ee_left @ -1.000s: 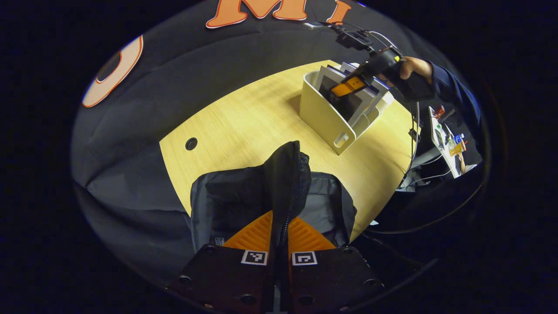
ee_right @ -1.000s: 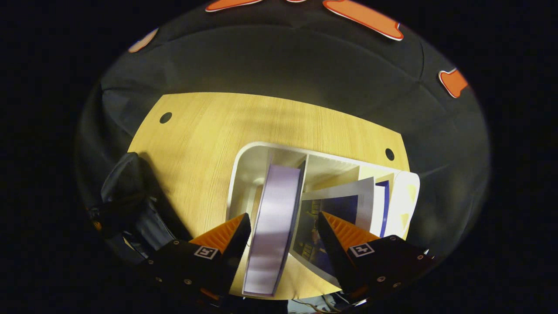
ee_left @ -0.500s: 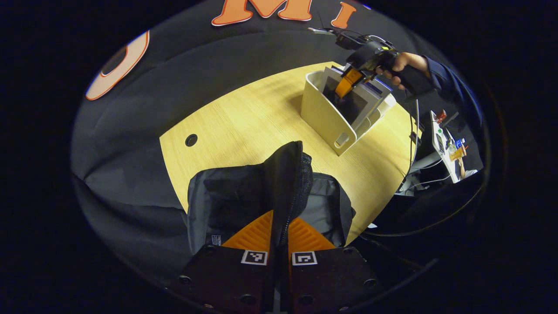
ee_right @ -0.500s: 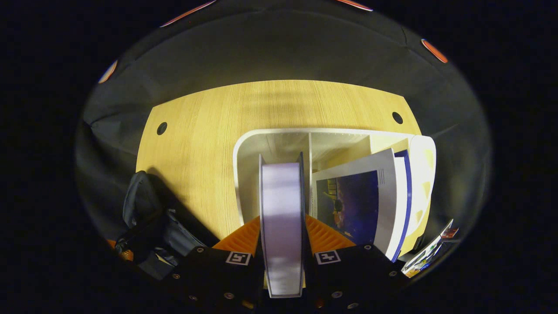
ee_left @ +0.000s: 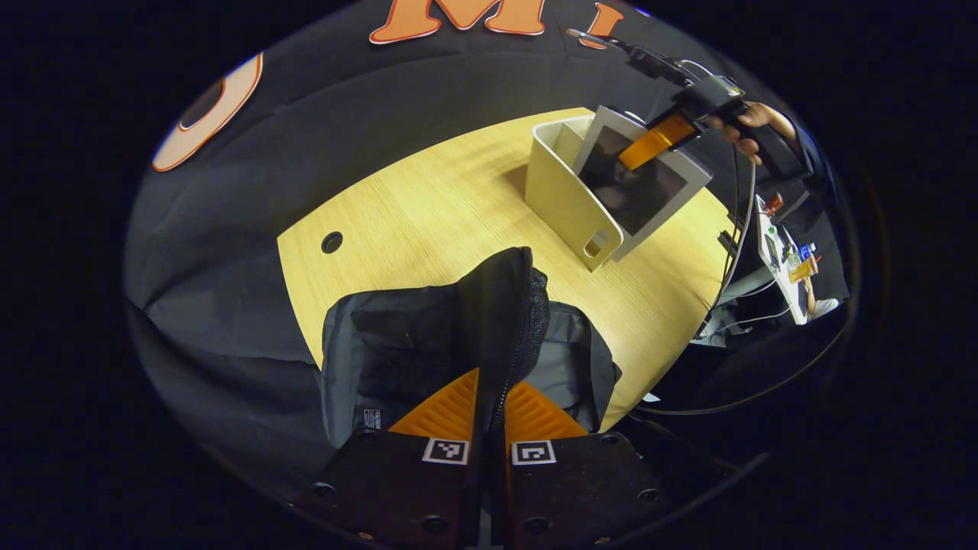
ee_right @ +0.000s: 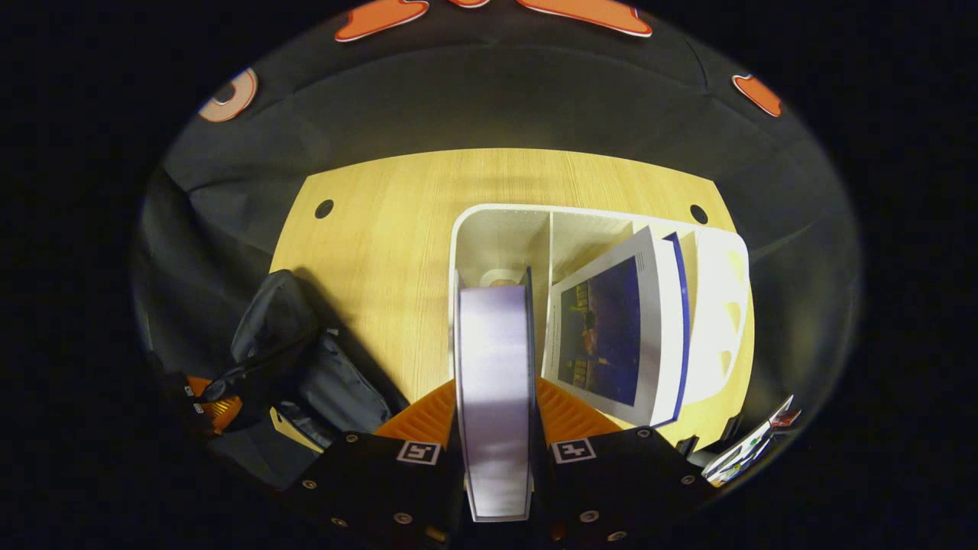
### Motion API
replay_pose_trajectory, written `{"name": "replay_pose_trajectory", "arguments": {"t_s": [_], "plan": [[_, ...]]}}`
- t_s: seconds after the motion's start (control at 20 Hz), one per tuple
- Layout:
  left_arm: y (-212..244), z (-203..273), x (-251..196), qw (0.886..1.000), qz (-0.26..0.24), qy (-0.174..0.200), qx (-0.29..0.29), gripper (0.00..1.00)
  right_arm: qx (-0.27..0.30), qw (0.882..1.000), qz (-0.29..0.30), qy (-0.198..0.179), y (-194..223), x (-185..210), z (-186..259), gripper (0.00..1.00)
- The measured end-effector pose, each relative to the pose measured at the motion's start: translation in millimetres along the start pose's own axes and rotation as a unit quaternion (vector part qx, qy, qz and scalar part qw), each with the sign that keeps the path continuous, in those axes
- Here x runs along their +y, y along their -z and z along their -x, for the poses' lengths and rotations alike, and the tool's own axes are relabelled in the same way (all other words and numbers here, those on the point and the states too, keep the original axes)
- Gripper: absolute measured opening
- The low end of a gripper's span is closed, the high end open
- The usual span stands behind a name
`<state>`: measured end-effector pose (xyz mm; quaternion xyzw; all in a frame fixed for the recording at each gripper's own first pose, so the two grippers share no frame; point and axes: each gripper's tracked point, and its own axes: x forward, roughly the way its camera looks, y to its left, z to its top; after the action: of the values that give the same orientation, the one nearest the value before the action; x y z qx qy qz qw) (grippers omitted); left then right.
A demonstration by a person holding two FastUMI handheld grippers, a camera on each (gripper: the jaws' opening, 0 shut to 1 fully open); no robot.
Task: Open the schoolbag, grab two books from the bookshelf and put them into the schoolbag.
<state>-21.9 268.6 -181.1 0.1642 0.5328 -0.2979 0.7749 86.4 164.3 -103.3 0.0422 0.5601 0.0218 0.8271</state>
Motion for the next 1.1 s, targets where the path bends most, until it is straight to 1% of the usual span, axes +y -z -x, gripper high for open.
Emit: {"name": "replay_pose_trajectory", "arguments": {"t_s": [0.3, 0.5, 0.65, 0.7, 0.95, 1.1], "plan": [[1, -4, -1, 1.0, 0.001, 0.0, 0.003, 0.06, -0.028, 1.0, -0.004, -0.012, 32, -12, 36, 0.38], [0, -5, -4, 1.0, 0.002, 0.0, 0.005, 0.06, -0.029, 0.999, -0.017, -0.038, 62, -20, 55, 0.38], [0, -6, -4, 1.0, 0.004, -0.003, 0.009, 0.07, -0.035, 0.999, -0.022, -0.035, 80, -43, 70, 0.37], [0, -7, -5, 1.0, 0.006, -0.003, 0.009, 0.06, -0.035, 0.998, -0.03, -0.045, 87, -43, 75, 0.37], [2, -8, -9, 1.0, 0.012, -0.005, 0.014, 0.06, -0.044, 0.996, -0.042, -0.07, 120, -49, 95, 0.37], [1, -8, -12, 1.0, 0.016, -0.01, 0.015, 0.06, -0.045, 0.992, -0.06, -0.1, 141, -44, 102, 0.37]]}}
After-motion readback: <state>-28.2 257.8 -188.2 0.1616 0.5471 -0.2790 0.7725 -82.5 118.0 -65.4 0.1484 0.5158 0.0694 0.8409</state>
